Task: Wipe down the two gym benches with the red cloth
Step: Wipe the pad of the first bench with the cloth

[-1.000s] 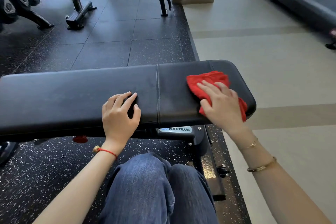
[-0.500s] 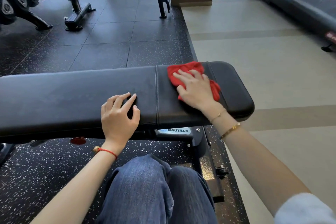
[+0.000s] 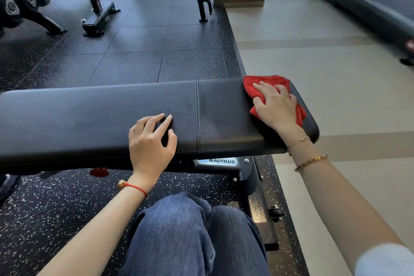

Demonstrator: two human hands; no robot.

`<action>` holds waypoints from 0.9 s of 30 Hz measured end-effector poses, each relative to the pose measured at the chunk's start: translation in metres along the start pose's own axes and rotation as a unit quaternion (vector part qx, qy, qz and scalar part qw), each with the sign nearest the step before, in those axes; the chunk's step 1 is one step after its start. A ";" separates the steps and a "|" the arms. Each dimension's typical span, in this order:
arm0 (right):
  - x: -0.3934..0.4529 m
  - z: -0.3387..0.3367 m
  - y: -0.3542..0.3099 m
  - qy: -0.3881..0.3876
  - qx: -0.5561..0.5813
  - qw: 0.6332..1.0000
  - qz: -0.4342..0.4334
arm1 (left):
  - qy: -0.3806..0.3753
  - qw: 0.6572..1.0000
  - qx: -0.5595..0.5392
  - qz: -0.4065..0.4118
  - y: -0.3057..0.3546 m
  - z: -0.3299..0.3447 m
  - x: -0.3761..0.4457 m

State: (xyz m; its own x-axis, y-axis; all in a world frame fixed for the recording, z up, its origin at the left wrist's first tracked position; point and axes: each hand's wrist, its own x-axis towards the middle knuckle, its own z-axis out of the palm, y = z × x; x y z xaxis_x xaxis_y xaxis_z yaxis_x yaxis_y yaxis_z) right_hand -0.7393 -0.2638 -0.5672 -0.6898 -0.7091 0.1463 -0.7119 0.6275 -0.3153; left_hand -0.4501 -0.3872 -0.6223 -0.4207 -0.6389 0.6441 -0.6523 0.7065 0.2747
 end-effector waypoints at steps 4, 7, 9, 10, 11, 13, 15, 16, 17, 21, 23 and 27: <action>0.031 0.012 -0.031 -0.025 -0.009 1.000 0.008 | 0.000 1.000 0.004 0.001 0.000 0.000 0.000; 0.036 0.020 -0.064 -0.057 -0.017 0.997 -0.052 | -0.002 1.000 0.005 0.000 -0.001 0.001 0.000; 0.026 0.026 -0.090 -0.077 -0.021 0.991 -0.111 | -0.003 1.000 0.002 -0.003 0.000 0.000 0.000; 0.016 0.029 -0.100 -0.085 -0.020 0.987 -0.138 | -0.002 1.000 0.001 -0.005 0.000 -0.001 0.001; 0.003 0.032 -0.108 -0.090 -0.018 0.982 -0.162 | -0.002 1.000 0.001 -0.007 0.000 -0.001 0.001; -0.025 0.033 -0.113 -0.089 -0.011 0.977 -0.196 | -0.004 1.000 0.002 -0.007 0.000 -0.001 0.001; -0.051 0.029 -0.105 -0.077 -0.008 0.974 -0.212 | -0.005 1.000 0.001 -0.006 -0.001 -0.001 0.001; -0.061 0.026 -0.097 -0.071 -0.011 0.974 -0.214 | -0.006 1.000 0.000 -0.006 -0.002 -0.001 0.001; -0.069 0.022 -0.086 -0.066 -0.015 0.975 -0.210 | -0.007 1.000 -0.001 -0.007 -0.002 -0.001 0.001; -0.079 0.002 -0.036 -0.027 -0.031 0.989 -0.142 | -0.015 1.000 -0.006 -0.006 -0.002 -0.002 0.000; -0.071 -0.007 -0.012 -0.006 -0.035 0.995 -0.094 | -0.016 1.000 -0.005 -0.004 -0.002 -0.002 0.000; -0.032 -0.010 0.014 0.005 -0.028 1.000 0.004 | -0.019 1.000 -0.005 -0.007 -0.001 -0.002 0.000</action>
State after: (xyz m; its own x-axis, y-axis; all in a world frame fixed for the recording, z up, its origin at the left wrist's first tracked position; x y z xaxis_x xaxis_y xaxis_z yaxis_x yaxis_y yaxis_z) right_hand -0.7284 -0.2294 -0.5673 -0.6963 -0.7011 0.1538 -0.7127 0.6499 -0.2641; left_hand -0.4478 -0.3869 -0.6211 -0.4346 -0.6597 0.6131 -0.6525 0.6999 0.2906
